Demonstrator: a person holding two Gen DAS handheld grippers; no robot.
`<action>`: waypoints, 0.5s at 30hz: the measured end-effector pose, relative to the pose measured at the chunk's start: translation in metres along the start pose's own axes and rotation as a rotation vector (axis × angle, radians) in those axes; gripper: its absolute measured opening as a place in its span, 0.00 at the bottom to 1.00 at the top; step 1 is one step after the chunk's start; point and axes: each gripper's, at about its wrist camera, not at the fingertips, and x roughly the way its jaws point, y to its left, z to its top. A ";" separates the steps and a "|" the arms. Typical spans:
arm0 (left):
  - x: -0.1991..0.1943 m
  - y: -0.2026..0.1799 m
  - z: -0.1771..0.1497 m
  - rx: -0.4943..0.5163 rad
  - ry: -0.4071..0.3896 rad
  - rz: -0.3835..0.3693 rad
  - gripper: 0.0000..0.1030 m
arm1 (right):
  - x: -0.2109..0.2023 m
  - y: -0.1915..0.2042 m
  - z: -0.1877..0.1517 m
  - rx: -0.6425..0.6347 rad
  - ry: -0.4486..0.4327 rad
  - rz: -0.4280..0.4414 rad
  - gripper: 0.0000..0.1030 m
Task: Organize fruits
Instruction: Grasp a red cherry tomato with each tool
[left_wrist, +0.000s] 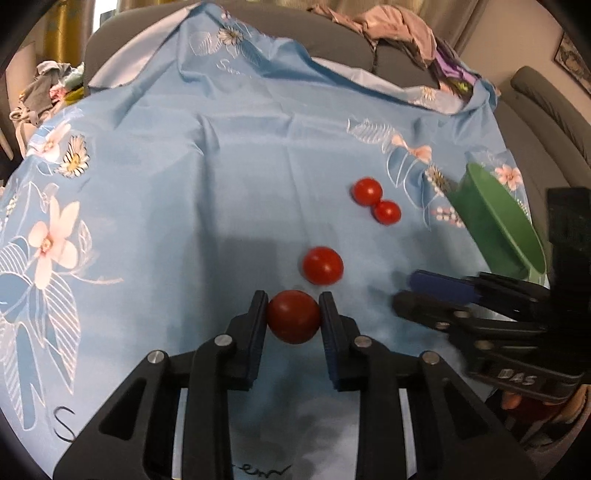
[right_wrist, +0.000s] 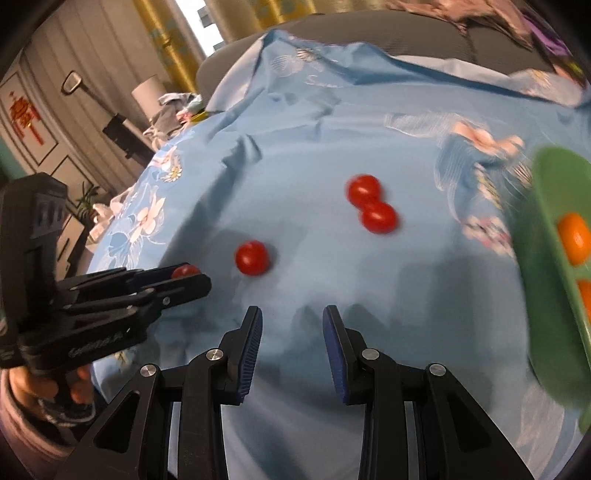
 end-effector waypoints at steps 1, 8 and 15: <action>-0.003 0.002 0.001 -0.003 -0.011 0.002 0.27 | 0.005 0.004 0.004 -0.014 0.000 -0.001 0.33; -0.011 0.016 0.005 -0.034 -0.036 -0.001 0.27 | 0.037 0.025 0.026 -0.091 0.041 -0.023 0.33; -0.011 0.023 0.004 -0.049 -0.035 -0.021 0.27 | 0.057 0.031 0.036 -0.117 0.089 -0.047 0.33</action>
